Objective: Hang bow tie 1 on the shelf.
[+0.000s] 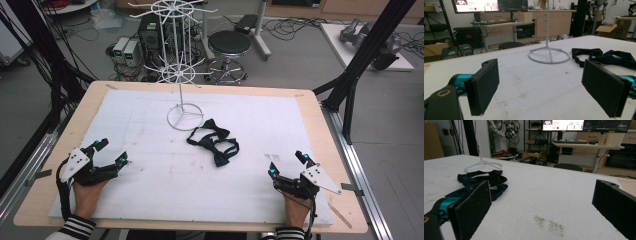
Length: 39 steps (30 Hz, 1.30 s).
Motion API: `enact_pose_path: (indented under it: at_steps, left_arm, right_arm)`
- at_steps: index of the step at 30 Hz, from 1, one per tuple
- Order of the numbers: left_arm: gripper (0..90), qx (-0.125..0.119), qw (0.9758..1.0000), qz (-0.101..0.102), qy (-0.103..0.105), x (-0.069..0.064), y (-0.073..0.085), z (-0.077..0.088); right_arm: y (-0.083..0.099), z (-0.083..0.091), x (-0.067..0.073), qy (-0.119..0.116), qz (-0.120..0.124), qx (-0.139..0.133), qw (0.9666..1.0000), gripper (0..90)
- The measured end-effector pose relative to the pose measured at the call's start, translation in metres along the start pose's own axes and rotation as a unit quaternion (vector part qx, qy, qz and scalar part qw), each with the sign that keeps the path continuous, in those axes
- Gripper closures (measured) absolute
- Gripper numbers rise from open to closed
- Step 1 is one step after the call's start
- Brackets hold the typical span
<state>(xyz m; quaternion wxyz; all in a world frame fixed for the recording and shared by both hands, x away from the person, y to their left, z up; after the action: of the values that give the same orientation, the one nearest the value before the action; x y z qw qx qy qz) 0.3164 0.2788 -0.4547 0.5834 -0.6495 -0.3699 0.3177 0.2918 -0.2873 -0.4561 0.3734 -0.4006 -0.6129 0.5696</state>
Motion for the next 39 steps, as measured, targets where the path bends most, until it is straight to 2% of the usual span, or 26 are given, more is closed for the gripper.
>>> enact_pose_path:
  at_steps: [24,27,28,31,33,39]
  left_arm:
    - [15.0,-0.007,1.0000,0.001,-0.004,0.000,0.000,0.001]
    - [15.0,-0.007,1.0000,0.002,-0.003,0.000,0.000,0.002]
    - [15.0,-0.007,1.0000,0.002,-0.003,0.001,0.000,0.002]
    - [15.0,-0.007,1.0000,0.003,-0.004,0.001,0.000,0.002]
    - [15.0,-0.009,0.9999,0.005,-0.004,0.001,0.000,0.001]
    - [15.1,-0.007,1.0000,0.001,-0.005,0.000,0.000,0.002]
  right_arm:
    - [0.000,-0.002,0.000,0.003,0.004,0.006,1.0000,1.5]
    - [0.000,-0.002,0.000,-0.001,0.001,0.008,1.0000,1.5]
    - [0.000,-0.003,-0.001,-0.003,-0.005,0.018,0.9998,1.5]
    - [-0.003,-0.005,-0.001,-0.007,0.003,0.030,0.9995,1.4]
    - [-0.004,-0.005,-0.002,-0.011,0.006,0.027,0.9996,1.4]
    - [-0.023,-0.013,0.003,-0.035,0.001,0.039,0.9986,1.4]
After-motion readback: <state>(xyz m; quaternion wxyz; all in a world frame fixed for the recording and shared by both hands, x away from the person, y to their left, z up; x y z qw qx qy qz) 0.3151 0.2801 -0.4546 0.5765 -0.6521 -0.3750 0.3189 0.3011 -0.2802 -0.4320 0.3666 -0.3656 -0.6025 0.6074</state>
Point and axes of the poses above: each handheld gripper's, and its own axes: z roughly backward along the jaws, y roughly out of its underside, x roughly to its left, the point moved 4 cm from there along -z, roughly forward along the jaws, and after that the axes turned 9 degrees about -x, right-handed, at the moved point
